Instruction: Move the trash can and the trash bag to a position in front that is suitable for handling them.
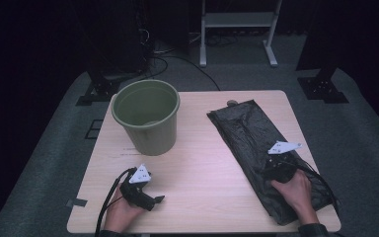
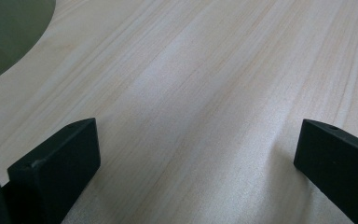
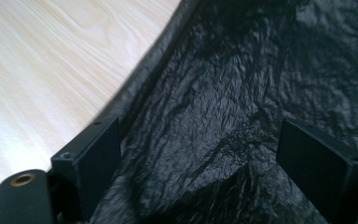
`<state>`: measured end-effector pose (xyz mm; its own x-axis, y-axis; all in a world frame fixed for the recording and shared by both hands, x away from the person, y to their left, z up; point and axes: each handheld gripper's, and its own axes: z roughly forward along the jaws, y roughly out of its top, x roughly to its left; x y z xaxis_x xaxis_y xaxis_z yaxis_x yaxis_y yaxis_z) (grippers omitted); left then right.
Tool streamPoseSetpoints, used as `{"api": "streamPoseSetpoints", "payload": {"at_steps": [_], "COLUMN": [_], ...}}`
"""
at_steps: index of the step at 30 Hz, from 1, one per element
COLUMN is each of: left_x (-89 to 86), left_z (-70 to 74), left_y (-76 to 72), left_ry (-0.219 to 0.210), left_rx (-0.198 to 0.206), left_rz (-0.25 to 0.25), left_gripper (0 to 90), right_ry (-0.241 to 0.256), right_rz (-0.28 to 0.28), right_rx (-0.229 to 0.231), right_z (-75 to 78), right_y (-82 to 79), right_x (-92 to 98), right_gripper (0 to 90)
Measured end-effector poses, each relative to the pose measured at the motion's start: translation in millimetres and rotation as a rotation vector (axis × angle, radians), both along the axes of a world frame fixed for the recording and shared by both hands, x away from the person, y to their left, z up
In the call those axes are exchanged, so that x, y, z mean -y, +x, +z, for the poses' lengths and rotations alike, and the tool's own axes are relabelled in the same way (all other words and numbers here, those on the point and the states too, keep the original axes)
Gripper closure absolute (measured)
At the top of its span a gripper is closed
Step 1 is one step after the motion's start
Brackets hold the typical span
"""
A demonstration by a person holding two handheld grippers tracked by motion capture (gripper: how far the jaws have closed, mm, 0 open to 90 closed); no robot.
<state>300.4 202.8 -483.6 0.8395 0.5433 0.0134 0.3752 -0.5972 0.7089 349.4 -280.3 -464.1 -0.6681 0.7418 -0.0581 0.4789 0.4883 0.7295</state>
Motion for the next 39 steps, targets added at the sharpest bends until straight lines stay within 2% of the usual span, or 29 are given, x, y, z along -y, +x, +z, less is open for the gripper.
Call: {"api": "streamPoseSetpoints", "payload": {"at_steps": [7,11,16,18,19,22,27,32,39], "left_x": [0.0,-0.1,-2.5,-5.0,-6.2,-7.4,-12.1,-13.8,-18.7], "left_z": [0.0,1.7,4.8,7.3,9.8,19.3,37.5,49.0,73.2], "left_y": [0.0,-0.4,-0.6,-1.2,-1.6,-2.5,-5.2,-6.4,-10.7], "left_ry": [-0.003,0.014,0.036,0.010,-0.006,-0.014,-0.065,-0.076,-0.104], "left_rx": [0.000,-0.002,-0.026,-0.031,-0.036,-0.049,-0.039,-0.020,0.016], "left_rz": [0.007,0.013,0.017,0.020,0.027,0.027,0.030,0.036,0.043], "left_gripper": [0.0,0.0,0.0,0.0,0.0,0.0,0.0,0.0,0.0], "right_ry": [-0.010,0.040,0.055,0.055,0.055,0.055,0.055,0.056,0.055], "right_rz": [-0.009,-0.004,-0.005,-0.006,-0.006,-0.004,-0.004,-0.004,-0.004], "right_rx": [-0.007,-0.026,-0.041,-0.043,-0.042,-0.043,-0.043,-0.043,-0.043], "right_z": [-17.1,-21.4,-22.1,-22.1,-22.2,-22.2,-22.2,-22.2,-22.2], "right_y": [5.7,7.5,8.8,8.7,8.7,8.8,8.8,8.8,8.9], "right_x": [0.2,4.6,6.0,5.9,5.8,5.7,5.7,5.8,5.9], "right_gripper": [12.7,12.9,12.8,12.7,12.6,12.2,12.2,12.2,12.2]}}
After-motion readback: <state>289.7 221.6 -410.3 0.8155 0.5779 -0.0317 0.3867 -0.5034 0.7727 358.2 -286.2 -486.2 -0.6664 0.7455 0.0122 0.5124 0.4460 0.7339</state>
